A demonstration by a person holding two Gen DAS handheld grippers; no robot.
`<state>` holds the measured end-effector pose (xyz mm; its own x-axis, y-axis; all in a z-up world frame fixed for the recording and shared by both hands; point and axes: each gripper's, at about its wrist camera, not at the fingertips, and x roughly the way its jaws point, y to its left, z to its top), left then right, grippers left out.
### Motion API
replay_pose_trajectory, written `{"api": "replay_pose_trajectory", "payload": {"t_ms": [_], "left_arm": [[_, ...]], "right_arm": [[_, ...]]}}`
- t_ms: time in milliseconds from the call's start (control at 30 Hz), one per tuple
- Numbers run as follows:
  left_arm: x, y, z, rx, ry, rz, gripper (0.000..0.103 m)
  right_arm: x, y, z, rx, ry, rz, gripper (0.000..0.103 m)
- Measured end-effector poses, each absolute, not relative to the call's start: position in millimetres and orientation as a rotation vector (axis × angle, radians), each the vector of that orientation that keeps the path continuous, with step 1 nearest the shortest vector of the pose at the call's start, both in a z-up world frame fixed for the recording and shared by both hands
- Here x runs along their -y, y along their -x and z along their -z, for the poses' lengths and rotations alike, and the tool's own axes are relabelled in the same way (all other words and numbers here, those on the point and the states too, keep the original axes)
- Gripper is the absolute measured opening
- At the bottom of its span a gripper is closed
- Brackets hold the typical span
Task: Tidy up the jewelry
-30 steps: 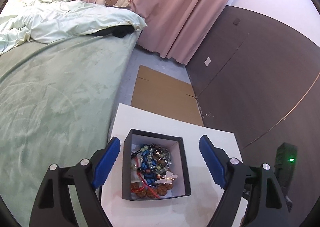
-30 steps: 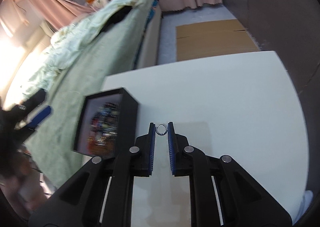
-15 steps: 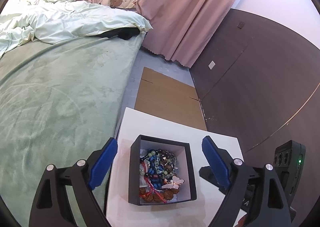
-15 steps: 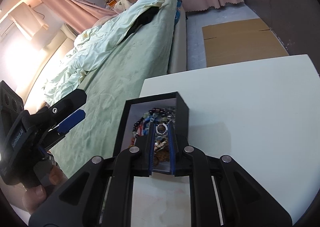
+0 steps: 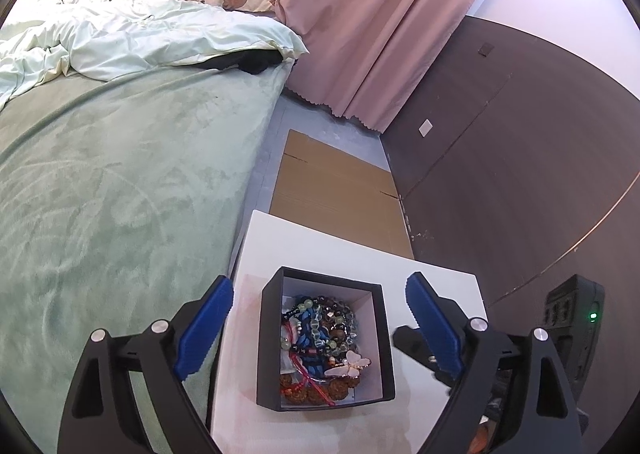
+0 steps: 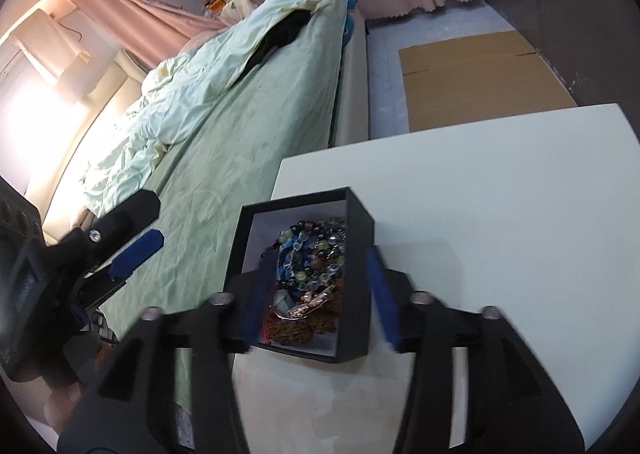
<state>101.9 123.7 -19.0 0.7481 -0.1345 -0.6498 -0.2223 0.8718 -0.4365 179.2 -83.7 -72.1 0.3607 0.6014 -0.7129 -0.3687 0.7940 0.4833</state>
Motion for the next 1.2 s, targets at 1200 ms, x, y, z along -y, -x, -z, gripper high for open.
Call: {"api": "replay_pose_trajectory", "payload": {"t_ms": [1200], "left_arm": [[-21.4, -74.2, 29.3, -0.802, 0.203, -0.003, 0.095]], "right_arm": [[201.3, -145.1, 31.4, -0.987, -0.277, -0.477, 0.098]]}}
